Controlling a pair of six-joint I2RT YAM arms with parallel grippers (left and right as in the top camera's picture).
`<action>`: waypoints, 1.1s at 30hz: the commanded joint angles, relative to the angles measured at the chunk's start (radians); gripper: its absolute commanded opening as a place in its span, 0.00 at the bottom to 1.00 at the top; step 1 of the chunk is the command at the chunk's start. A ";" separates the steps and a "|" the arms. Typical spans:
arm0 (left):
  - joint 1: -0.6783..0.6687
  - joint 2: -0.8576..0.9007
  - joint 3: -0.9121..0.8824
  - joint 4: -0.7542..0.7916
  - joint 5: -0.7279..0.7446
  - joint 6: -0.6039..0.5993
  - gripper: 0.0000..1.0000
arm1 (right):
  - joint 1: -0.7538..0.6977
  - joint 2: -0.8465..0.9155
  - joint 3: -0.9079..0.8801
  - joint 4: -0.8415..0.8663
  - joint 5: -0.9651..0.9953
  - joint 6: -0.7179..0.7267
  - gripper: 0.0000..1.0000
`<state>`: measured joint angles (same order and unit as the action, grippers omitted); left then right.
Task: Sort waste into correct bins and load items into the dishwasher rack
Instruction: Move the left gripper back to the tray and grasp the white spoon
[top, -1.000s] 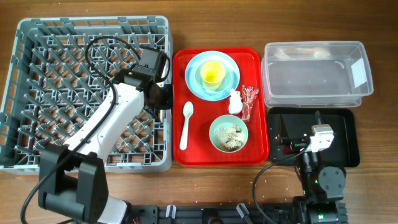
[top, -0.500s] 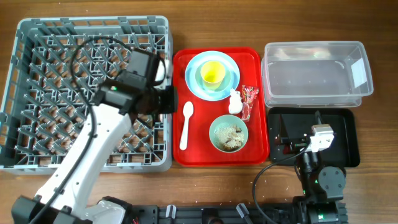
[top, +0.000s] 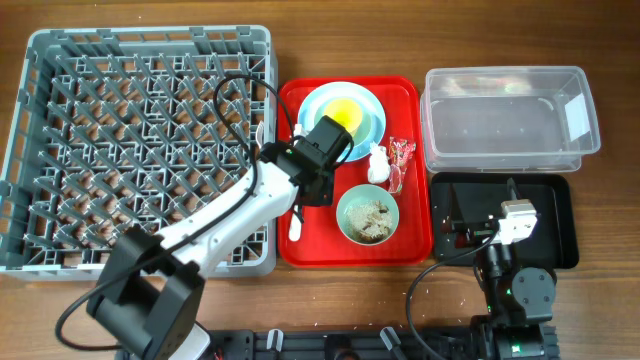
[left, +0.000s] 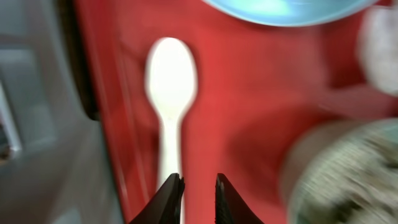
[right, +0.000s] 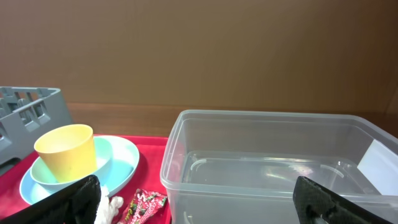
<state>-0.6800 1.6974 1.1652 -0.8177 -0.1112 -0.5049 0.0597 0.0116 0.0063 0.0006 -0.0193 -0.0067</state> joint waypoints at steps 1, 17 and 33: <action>-0.002 0.063 -0.010 0.020 -0.132 -0.035 0.24 | -0.007 -0.007 -0.001 0.005 -0.008 -0.017 1.00; -0.005 0.182 -0.042 0.113 -0.108 -0.040 0.24 | -0.007 -0.007 -0.001 0.004 -0.008 -0.016 1.00; -0.005 -0.011 0.024 0.048 -0.131 -0.076 0.04 | -0.007 -0.007 -0.001 0.005 -0.008 -0.017 1.00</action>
<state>-0.6819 1.8057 1.1477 -0.7616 -0.2127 -0.5678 0.0597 0.0116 0.0063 0.0006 -0.0189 -0.0067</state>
